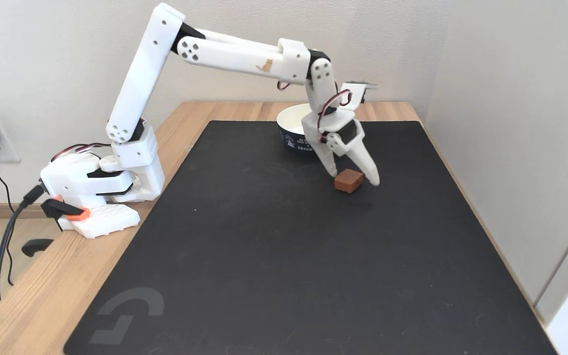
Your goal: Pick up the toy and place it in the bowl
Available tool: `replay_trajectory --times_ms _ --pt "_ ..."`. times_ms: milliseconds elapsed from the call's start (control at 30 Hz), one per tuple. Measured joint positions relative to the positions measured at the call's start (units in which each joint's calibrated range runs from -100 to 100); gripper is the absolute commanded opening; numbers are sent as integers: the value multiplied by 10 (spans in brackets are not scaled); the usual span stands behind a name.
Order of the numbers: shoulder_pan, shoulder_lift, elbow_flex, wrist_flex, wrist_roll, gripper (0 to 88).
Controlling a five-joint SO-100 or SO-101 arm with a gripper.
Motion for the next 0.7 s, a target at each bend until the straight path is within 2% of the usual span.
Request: replay_trajectory --times_ms 200,233,367,533,700 --pt "2 7 -6 -5 0 354" --pt "2 9 -6 -5 0 295" --pt "3 16 -9 -5 0 146" --pt "3 17 -14 4 -1 21" --pt "5 18 -15 8 -2 22"
